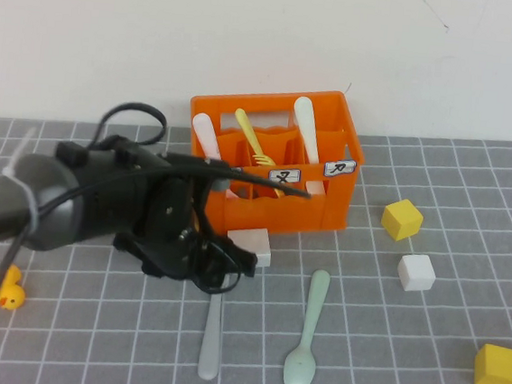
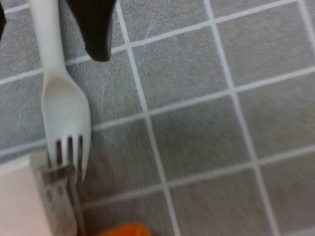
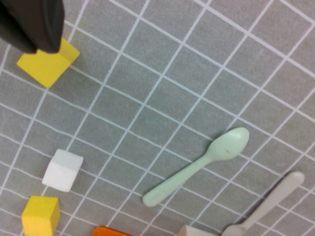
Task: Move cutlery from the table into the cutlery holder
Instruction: Pick up the fork
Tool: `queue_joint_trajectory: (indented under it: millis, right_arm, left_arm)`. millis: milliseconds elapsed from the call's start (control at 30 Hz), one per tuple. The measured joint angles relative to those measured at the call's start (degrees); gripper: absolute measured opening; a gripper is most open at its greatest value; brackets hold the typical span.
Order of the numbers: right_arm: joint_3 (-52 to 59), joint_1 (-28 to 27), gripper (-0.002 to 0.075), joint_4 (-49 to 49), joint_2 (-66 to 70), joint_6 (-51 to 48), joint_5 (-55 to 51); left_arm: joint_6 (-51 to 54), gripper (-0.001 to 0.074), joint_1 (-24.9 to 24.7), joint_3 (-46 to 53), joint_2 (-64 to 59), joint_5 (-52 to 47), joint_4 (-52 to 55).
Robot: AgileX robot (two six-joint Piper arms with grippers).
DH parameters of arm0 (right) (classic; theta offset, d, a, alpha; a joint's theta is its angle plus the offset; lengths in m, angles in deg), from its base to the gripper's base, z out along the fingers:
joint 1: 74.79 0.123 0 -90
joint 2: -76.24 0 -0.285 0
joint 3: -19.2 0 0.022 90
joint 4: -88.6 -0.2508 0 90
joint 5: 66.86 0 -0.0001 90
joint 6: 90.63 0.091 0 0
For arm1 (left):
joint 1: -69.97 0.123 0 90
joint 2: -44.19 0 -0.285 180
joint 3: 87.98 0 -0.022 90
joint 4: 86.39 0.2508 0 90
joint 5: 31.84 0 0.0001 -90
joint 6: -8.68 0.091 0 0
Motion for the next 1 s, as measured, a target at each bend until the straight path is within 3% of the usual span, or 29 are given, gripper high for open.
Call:
queue_joint_trajectory:
  millis: [400,533,1000]
  right_arm:
    - [0.00,0.00,-0.0003,0.00,0.00,-0.23,0.00]
    - [0.00,0.00,-0.0003,0.00,0.00,-0.22,0.00]
    - [0.00,0.00,-0.0003,0.00,0.00,-0.22,0.00]
  left_arm:
    - [-8.96,0.0326,0.00,0.00,11.77,-4.96,11.35]
    - [-12.51,0.0325,0.00,0.00,14.29,-4.62,10.84]
    - [-13.67,0.0325,-0.11,1.43,1.94,0.26,3.05]
